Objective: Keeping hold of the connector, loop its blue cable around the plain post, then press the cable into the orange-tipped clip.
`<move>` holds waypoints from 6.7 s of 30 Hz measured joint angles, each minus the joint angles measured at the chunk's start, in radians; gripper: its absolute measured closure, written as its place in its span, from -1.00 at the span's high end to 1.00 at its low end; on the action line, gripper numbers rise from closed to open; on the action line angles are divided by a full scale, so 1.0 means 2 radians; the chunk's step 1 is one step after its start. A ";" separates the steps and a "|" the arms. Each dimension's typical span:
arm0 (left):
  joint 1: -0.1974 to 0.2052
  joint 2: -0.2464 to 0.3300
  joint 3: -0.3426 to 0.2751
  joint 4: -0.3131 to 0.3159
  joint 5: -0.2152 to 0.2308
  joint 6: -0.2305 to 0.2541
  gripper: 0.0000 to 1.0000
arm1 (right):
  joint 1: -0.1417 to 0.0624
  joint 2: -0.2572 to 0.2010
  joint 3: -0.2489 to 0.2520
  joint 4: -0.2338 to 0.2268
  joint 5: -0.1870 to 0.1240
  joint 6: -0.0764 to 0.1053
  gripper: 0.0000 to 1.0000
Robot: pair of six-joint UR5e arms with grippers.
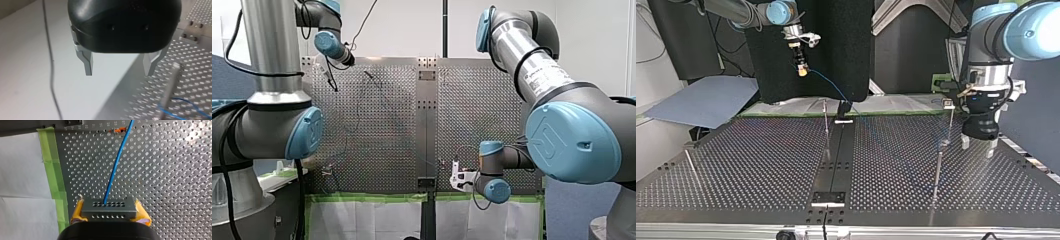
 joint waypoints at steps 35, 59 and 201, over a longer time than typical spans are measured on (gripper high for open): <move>-0.134 -0.075 0.149 -0.169 -0.103 0.169 1.00 | -0.003 0.000 0.000 0.009 0.000 0.002 -1.00; -0.132 -0.089 0.150 -0.289 -0.123 0.266 1.00 | -0.003 0.000 0.000 0.008 0.000 0.001 -1.00; -0.224 -0.312 0.244 -0.046 -0.313 0.477 1.00 | 0.002 0.000 0.000 0.013 -0.004 0.002 -1.00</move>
